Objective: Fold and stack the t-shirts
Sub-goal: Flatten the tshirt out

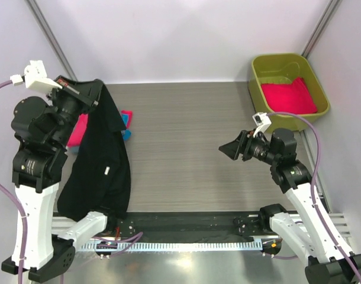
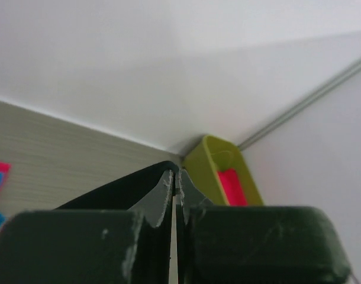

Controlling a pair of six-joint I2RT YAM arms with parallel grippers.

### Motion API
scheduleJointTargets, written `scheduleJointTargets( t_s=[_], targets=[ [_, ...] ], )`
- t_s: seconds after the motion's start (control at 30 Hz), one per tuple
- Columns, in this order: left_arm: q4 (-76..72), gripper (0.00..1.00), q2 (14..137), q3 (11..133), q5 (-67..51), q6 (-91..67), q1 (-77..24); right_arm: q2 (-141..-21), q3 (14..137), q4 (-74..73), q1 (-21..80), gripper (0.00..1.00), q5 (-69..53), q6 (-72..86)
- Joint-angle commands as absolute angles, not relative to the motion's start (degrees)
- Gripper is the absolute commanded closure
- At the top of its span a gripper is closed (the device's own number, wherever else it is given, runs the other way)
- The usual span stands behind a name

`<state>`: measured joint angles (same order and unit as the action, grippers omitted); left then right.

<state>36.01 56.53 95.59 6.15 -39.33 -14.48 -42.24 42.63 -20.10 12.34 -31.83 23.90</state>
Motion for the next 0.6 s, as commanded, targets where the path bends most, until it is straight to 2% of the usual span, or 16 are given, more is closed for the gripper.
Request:
scheduleJointTargets(
  t_s=[0.0, 0.07, 0.23, 0.33, 0.37, 0.47, 0.5, 0.57],
  targets=[
    [25.77, 1.0, 60.72, 98.61, -6.65, -48.06, -14.41, -42.01, 39.74, -9.52, 13.62, 0.34, -35.59, 25.13],
    [23.91, 1.0, 65.29, 100.36, -10.97, -51.57, -17.9, -42.71, 38.32, -9.23, 16.07, 0.33, -32.63, 25.05],
    [22.15, 1.0, 75.83, 110.71, -2.38, -49.22, -34.16, -42.28, 37.09, -9.67, 17.93, 0.33, -26.55, 24.69],
    [23.72, 1.0, 86.72, 128.18, -5.26, -51.83, -38.84, -42.01, 37.79, -9.58, 17.84, 0.32, -24.87, 24.7],
    [24.43, 1.0, 92.84, 140.67, -6.67, -53.25, -39.02, -42.1, 37.97, -9.67, 17.84, 0.32, -24.96, 24.61],
    [29.96, 1.0, 98.08, 156.23, -3.01, -53.44, -38.76, -42.01, 38.5, -9.58, 17.93, 0.31, -26.36, 24.08],
    [30.49, 1.0, 95.48, 155.57, 3.71, -52.65, -38.41, -42.1, 38.5, -9.58, 17.93, 0.3, -26.98, 23.82],
    [27.7, 1.0, 89.07, 145.17, 8.68, -49.84, -36.23, -42.27, 38.67, -11.06, 18.02, 0.28, -27.69, 22.68]
  ],
)
